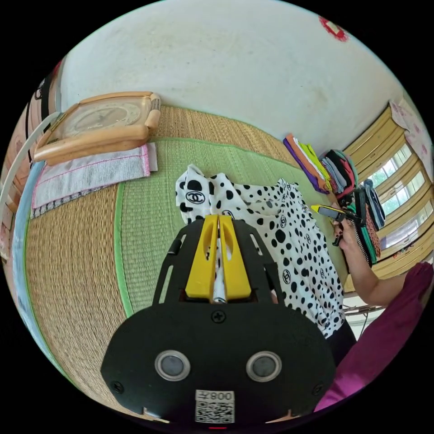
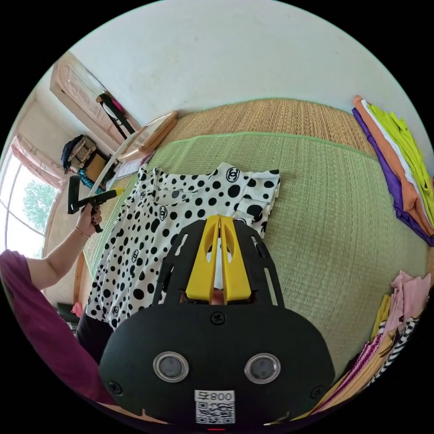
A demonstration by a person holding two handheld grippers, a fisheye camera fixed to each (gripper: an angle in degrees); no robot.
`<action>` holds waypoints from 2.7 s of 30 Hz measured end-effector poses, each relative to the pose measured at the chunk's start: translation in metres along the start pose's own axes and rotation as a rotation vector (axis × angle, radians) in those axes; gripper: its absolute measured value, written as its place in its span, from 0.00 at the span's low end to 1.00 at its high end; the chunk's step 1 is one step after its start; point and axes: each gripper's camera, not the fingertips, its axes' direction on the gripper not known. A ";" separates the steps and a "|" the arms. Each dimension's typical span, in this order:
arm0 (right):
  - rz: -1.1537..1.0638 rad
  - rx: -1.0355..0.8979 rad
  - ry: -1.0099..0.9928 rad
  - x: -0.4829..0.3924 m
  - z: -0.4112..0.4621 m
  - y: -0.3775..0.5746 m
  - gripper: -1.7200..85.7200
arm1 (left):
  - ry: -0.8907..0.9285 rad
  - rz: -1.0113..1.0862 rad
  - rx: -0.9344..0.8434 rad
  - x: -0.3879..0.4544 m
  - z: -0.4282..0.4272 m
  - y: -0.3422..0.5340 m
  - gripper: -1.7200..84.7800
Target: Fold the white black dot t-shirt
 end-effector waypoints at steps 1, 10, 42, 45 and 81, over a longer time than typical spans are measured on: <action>-0.022 -0.014 0.027 -0.009 0.001 0.003 0.02 | 0.011 0.007 -0.002 0.002 -0.002 0.006 0.02; 0.002 -0.060 0.139 -0.011 0.037 -0.041 0.02 | -0.011 0.048 -0.034 0.011 0.025 -0.007 0.02; 0.040 -0.127 0.178 -0.023 0.004 0.054 0.02 | -0.112 -0.098 -0.041 -0.023 -0.049 0.085 0.04; 0.072 -0.102 0.156 -0.024 -0.008 0.070 0.02 | -0.060 -0.103 -0.061 -0.016 -0.058 0.106 0.07; 0.298 -0.176 0.069 0.004 -0.027 0.161 0.03 | 0.046 -0.286 -0.074 -0.050 -0.123 0.230 0.04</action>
